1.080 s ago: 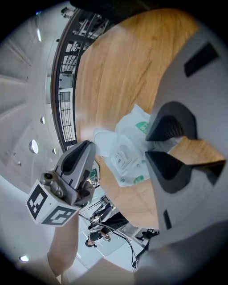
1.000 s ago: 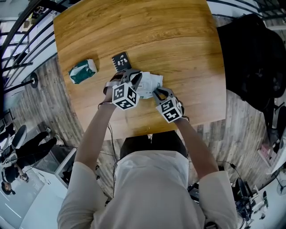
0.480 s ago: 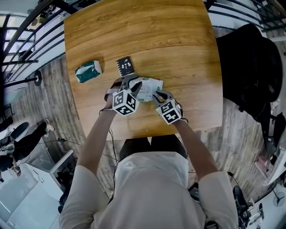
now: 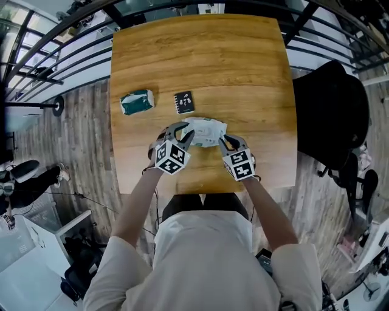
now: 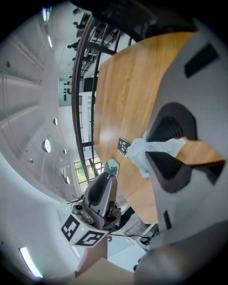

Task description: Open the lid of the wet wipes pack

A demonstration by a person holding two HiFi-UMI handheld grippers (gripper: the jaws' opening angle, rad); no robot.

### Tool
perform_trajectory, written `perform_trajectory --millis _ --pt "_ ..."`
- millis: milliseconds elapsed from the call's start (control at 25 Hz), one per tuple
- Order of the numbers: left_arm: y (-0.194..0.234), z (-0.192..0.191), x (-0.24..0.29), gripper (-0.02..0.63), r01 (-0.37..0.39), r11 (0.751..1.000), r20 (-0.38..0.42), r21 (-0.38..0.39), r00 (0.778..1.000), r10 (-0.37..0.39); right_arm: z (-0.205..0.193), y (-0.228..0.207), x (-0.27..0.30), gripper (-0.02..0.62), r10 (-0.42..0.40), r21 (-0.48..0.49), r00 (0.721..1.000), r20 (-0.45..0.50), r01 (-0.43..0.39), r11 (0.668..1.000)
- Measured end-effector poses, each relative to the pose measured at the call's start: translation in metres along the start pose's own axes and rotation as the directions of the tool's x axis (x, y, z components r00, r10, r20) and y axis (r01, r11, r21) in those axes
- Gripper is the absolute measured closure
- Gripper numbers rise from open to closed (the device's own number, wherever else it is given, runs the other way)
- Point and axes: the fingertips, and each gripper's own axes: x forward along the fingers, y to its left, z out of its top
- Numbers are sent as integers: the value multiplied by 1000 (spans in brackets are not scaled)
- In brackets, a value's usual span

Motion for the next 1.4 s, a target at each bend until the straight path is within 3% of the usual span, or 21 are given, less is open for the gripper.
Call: perform_trajectory --millis 240,360,640,840,1040,1400 --pt "4 1 -54 540 -33 979 95 -203 994 53 33 10 -49 529 -88 -6 994 63 89 996" --pt "7 6 -81 549 -36 967 140 -251 987 73 49 20 -70 531 -133 -15 986 96 136 991" --pt "5 21 -142 573 -23 960 248 -279 964 95 75 52 -116 552 -223 0 958 178 227 974" --pt "7 25 -179 595 -11 956 292 -294 951 101 87 74 -147 592 -285 27 926 247 288 957" --pt "5 28 -208 608 5 948 337 -318 935 109 94 91 -179 593 -332 54 894 301 332 942" --pt "-8 42 -244 612 13 936 397 -352 908 137 95 100 -225 593 -344 77 860 378 341 937"
